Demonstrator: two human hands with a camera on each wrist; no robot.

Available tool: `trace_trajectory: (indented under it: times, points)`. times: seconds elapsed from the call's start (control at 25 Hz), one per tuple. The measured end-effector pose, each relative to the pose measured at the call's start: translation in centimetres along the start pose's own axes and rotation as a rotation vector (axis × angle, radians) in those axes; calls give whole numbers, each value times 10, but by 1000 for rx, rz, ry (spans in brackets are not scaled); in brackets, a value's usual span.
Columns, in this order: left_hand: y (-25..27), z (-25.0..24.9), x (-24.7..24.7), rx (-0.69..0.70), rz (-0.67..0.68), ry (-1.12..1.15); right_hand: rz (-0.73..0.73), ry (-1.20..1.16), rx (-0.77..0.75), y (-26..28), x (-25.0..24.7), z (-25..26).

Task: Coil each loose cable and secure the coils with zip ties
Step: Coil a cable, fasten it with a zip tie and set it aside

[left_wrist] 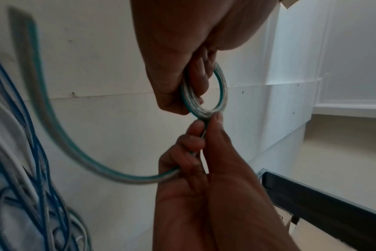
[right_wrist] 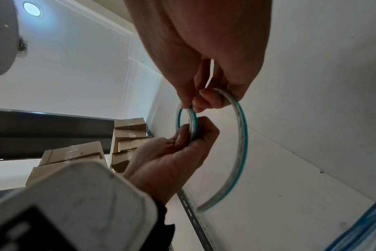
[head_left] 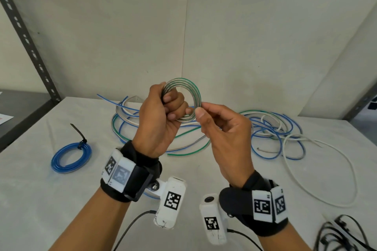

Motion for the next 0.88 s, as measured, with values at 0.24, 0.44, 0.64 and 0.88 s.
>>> trace_trajectory:
  times: [0.24, 0.44, 0.64, 0.88]
  points:
    - [8, 9, 4, 78, -71, 13, -44, 50, -13, -2, -3, 0]
    - [6, 7, 7, 22, 50, -18, -6, 155, -95, -8, -12, 8]
    - [-1, 0, -6, -124, 351, -695, 223, 507, -180, -20, -36, 17]
    - [8, 14, -12, 77, 493, -1223, 338, 724, -250, -16, -26, 10]
Point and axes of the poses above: each hand's wrist, its own y-axis away from the middle knuckle, its own x-axis out of the palm, z = x × y, the point moved 5 cm from there along -y, towards the middle knuckle, and after that the axes turned 8 degrees about x, right-handed, at the moved point
